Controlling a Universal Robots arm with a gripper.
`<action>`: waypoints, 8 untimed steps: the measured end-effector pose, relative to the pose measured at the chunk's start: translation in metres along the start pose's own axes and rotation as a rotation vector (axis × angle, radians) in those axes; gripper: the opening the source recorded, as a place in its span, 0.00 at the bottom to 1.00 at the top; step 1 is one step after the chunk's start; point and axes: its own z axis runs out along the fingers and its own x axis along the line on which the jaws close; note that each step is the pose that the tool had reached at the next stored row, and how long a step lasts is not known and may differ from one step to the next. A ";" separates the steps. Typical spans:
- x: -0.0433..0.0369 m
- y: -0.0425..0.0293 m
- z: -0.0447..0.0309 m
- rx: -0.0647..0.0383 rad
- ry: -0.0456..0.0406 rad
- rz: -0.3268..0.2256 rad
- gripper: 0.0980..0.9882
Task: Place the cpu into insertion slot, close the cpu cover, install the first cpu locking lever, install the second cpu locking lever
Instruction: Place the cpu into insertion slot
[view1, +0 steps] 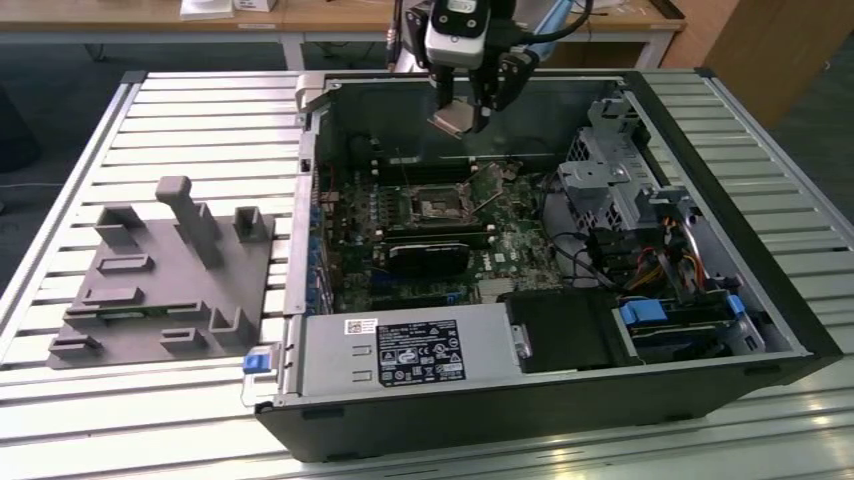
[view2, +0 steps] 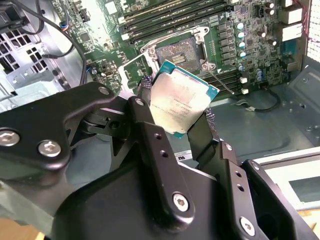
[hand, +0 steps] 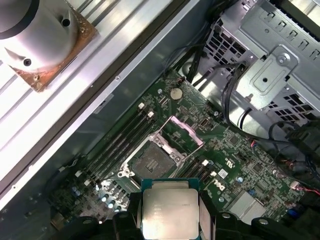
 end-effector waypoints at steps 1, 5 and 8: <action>0.0000 0.0000 0.0002 0.000 -0.0006 0.006 0.50; 0.0001 -0.0002 0.0008 -0.001 -0.0027 0.030 0.50; 0.0002 -0.0004 0.0013 -0.001 -0.0042 0.048 0.50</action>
